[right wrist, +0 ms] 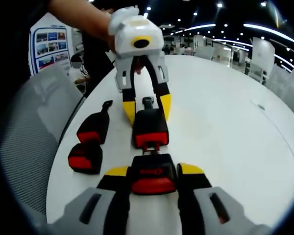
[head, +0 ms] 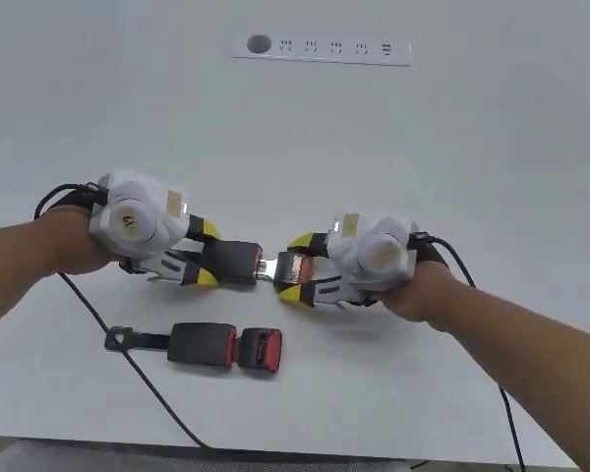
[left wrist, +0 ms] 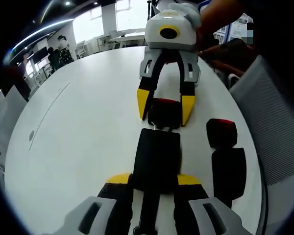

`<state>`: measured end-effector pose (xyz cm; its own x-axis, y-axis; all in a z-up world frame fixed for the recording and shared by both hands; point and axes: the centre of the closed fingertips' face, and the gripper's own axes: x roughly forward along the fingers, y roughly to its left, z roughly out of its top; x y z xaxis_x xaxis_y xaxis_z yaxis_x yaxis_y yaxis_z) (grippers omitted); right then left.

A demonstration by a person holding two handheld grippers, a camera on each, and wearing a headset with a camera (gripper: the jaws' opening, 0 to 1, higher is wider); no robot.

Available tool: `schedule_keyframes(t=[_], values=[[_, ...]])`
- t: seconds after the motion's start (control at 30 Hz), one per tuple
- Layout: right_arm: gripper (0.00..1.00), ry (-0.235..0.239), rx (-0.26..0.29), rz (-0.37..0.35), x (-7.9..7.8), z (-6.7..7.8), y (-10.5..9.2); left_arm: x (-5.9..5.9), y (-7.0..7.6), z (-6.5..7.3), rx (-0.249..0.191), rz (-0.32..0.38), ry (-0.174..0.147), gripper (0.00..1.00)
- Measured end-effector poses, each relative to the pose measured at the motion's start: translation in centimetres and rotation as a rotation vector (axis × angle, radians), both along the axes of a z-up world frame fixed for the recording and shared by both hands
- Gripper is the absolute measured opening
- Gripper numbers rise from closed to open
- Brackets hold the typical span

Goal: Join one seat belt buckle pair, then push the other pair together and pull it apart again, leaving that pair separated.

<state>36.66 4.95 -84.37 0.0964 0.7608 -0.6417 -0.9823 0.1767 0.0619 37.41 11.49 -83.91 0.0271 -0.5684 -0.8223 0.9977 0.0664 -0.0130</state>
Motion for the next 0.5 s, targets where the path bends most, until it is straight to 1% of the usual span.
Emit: schedule_keyframes(t=[0.23,0.3,0.33,0.4,0.5], values=[[0.37,0.001,-0.006,0.006,0.0,0.0,0.7,0.0,0.0,0.0,-0.001,-0.010,-0.003,0.32],[0.37,0.007,-0.002,0.012,-0.1,0.0,1.2,0.0,0.0,0.0,0.004,-0.017,-0.003,0.32],[0.37,0.017,0.003,0.011,-0.2,0.1,1.7,0.0,0.0,0.0,0.005,-0.018,-0.003,0.32],[0.37,0.001,-0.013,0.019,-0.4,0.0,2.7,0.0,-0.1,0.0,0.009,-0.024,-0.002,0.32],[0.37,-0.001,-0.034,0.021,-0.4,-0.1,3.0,0.0,-0.1,0.0,0.008,-0.023,-0.002,0.32]])
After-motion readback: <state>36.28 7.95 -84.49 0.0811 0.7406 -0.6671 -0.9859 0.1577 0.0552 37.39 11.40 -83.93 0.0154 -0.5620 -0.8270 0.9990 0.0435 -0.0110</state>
